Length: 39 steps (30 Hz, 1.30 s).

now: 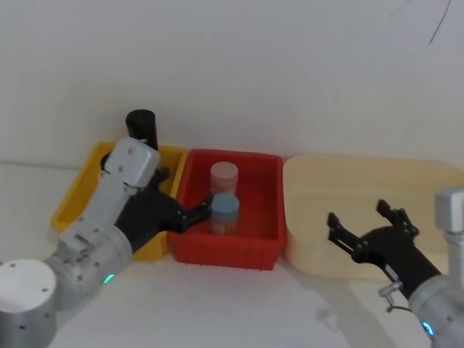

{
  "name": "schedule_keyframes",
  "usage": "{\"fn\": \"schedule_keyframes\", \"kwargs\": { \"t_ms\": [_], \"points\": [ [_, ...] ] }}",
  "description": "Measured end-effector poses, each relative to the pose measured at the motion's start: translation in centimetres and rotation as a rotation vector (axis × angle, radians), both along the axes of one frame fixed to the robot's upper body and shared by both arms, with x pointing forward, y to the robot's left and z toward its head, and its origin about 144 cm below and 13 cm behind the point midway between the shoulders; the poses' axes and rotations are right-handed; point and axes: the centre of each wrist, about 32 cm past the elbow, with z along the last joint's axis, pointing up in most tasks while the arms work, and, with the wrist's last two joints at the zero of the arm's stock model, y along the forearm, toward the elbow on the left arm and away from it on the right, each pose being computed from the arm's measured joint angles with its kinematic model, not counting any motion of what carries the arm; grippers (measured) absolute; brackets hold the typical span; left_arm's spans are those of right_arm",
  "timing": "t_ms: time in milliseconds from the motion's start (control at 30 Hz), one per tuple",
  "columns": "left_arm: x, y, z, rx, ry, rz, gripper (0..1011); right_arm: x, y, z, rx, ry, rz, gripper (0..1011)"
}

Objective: Pick up the garbage bag with the one hand and transfer it to the other hand.

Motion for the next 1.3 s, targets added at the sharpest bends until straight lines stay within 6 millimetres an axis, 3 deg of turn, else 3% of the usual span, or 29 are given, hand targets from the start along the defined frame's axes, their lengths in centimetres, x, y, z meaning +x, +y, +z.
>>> {"fn": "schedule_keyframes", "kwargs": {
  "t_ms": [400, 800, 1300],
  "points": [
    [-3.4, 3.7, 3.0, 0.018, 0.086, 0.068, 1001, 2.0, 3.7, 2.0, -0.029, 0.012, 0.095, 1001],
    [-5.9, 7.0, 3.9, 0.017, 0.085, 0.157, 1001, 3.4, 6.9, 3.0, -0.055, 0.023, 0.157, 1001],
    [-5.3, 9.6, 2.6, -0.011, 0.061, 0.174, 1001, 4.5, 9.2, 3.2, -0.098, 0.042, 0.195, 1001]
  ]
}}
